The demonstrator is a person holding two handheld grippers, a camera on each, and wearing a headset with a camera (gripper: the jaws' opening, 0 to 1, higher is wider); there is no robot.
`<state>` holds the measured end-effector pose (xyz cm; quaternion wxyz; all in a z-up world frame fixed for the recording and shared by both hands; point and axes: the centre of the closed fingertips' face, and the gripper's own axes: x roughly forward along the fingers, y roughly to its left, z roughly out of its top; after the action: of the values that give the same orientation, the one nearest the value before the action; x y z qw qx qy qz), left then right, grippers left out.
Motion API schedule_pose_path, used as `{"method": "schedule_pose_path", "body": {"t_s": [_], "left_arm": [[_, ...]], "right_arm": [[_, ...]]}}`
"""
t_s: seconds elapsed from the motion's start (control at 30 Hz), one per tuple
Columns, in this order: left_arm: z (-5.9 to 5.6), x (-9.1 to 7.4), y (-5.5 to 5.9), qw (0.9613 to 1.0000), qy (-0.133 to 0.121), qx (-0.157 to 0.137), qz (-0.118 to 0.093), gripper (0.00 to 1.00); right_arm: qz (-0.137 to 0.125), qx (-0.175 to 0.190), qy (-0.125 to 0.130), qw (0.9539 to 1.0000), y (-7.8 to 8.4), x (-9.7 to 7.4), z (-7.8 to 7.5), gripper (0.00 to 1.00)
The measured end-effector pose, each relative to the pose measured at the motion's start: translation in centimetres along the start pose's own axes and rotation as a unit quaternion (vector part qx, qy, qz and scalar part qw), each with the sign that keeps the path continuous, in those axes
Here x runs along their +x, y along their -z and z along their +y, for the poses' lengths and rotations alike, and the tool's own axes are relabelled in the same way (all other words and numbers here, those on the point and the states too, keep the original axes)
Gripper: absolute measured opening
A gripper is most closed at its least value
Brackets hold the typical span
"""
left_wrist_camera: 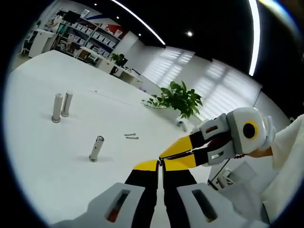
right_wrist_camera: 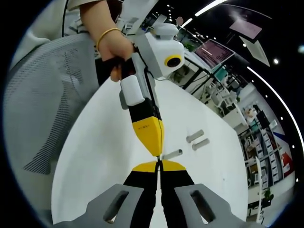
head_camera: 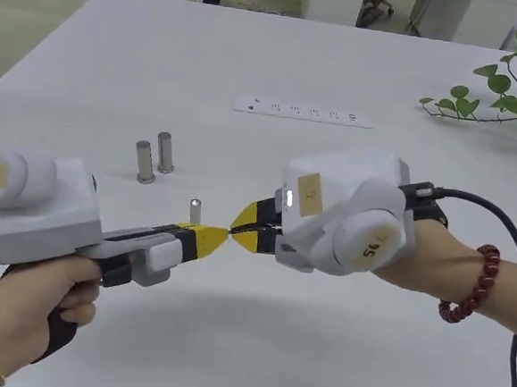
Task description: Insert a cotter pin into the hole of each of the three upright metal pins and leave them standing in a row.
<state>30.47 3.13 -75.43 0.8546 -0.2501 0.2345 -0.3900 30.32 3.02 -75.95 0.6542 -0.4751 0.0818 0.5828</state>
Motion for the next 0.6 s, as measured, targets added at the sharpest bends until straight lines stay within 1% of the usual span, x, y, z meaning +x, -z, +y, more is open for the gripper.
{"method": "schedule_pose_path", "body": {"t_s": [0.17, 0.2, 0.3, 0.4, 0.47, 0.6], "left_arm": [[-0.09, -0.08, -0.01, 1.0000, 0.003, 0.005, 0.001, 0.00], [-0.10, -0.09, 0.01, 1.0000, 0.003, 0.005, 0.002, 0.00], [-0.11, -0.12, 0.05, 1.0000, 0.002, 0.006, 0.002, 0.00], [-0.11, -0.11, -0.08, 0.9999, 0.002, 0.012, 0.000, 0.00], [-0.09, -0.13, -0.06, 0.9998, 0.002, 0.017, 0.001, 0.00], [-0.02, -0.23, 0.07, 0.9989, 0.001, 0.046, 0.006, 0.00]], "right_arm": [[-0.003, 0.002, 0.001, 1.0000, -0.09, -0.03, 0.08, 0.02], [-0.003, 0.007, -0.005, 1.0000, -0.08, 0.01, 0.24, 0.02], [-0.005, 0.015, -0.004, 0.9999, -0.08, 0.01, 0.20, 0.02], [-0.013, 0.030, -0.002, 0.9995, -0.10, -0.02, 0.14, 0.03], [-0.015, 0.044, -0.004, 0.9989, 0.01, -0.07, 0.10, 0.04], [-0.021, 0.070, -0.006, 0.9973, 0.11, -0.26, -0.03, 0.06]]}}
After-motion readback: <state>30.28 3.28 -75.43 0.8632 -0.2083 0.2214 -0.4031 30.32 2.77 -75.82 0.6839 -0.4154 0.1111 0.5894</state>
